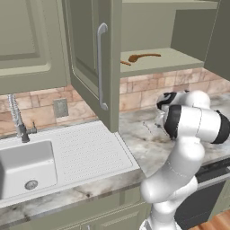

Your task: Organize the utensils by type. Pick up the wooden spoons from the counter and place them in the open cabinet. Then pick up the metallic utensils from the counter and place them in the open drawer.

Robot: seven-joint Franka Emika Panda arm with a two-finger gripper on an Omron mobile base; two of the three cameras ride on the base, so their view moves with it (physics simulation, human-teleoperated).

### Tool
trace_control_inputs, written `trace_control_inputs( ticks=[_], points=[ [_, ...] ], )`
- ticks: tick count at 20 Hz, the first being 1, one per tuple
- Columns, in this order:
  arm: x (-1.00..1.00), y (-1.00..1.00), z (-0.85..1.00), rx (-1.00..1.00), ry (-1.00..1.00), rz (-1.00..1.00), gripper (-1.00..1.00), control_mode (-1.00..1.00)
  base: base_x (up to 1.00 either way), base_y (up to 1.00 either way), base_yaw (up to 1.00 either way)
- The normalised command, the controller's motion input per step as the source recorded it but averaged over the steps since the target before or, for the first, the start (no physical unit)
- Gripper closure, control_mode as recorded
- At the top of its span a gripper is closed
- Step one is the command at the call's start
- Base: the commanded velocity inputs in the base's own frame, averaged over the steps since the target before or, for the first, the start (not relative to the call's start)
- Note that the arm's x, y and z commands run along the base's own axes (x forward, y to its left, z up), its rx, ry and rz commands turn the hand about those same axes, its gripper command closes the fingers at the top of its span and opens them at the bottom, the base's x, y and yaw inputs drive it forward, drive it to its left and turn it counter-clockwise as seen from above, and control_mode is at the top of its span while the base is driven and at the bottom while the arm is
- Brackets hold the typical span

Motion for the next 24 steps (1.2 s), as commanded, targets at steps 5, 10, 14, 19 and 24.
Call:
trace_control_inputs(
  ticks=[5, 10, 14, 19, 24],
  points=[
    [0.20, -0.08, -0.09, -0.01, 0.01, 0.00, -1.00, -1.00, 0.00, 0.00, 0.00],
    [0.25, -0.06, 0.00, 0.00, 0.07, 0.00, -1.00, -1.00, 0.00, 0.00, 0.00],
    [0.23, -0.02, -0.05, 0.00, 0.03, 0.00, -1.00, -1.00, 0.00, 0.00, 0.00],
    [0.24, 0.00, -0.14, -0.02, 0.02, 0.00, -1.00, -1.00, 0.00, 0.00, 0.00],
    [0.21, 0.00, -0.16, -0.05, 0.00, 0.00, -1.00, -1.00, 0.00, 0.00, 0.00]
  ],
)
